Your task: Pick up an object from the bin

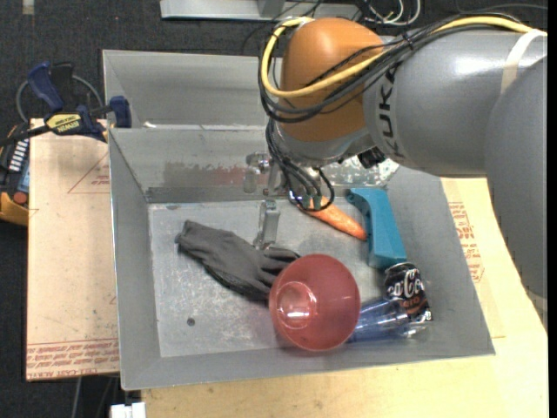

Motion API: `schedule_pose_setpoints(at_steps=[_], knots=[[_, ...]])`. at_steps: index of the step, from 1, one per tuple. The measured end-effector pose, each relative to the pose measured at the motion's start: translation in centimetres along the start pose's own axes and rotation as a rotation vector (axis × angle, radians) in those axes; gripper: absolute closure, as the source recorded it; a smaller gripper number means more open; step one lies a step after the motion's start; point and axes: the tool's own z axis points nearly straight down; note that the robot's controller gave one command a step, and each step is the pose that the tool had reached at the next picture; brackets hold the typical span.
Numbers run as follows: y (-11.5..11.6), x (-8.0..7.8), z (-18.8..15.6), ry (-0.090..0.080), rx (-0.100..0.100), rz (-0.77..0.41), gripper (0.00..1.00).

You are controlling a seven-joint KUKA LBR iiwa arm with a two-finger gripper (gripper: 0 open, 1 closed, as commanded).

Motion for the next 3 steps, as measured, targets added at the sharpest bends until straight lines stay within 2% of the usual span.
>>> schedule_pose_setpoints(at_steps=[1, 2, 3], knots=[[-0.1, -0.1, -0.5, -0.008, -0.001, 0.003, 0.0], [3.3, 2.9, 7.7, 0.005, 0.001, 0.23, 0.0], [3.1, 2.2, 4.2, -0.012, -0.003, 0.134, 0.0]])
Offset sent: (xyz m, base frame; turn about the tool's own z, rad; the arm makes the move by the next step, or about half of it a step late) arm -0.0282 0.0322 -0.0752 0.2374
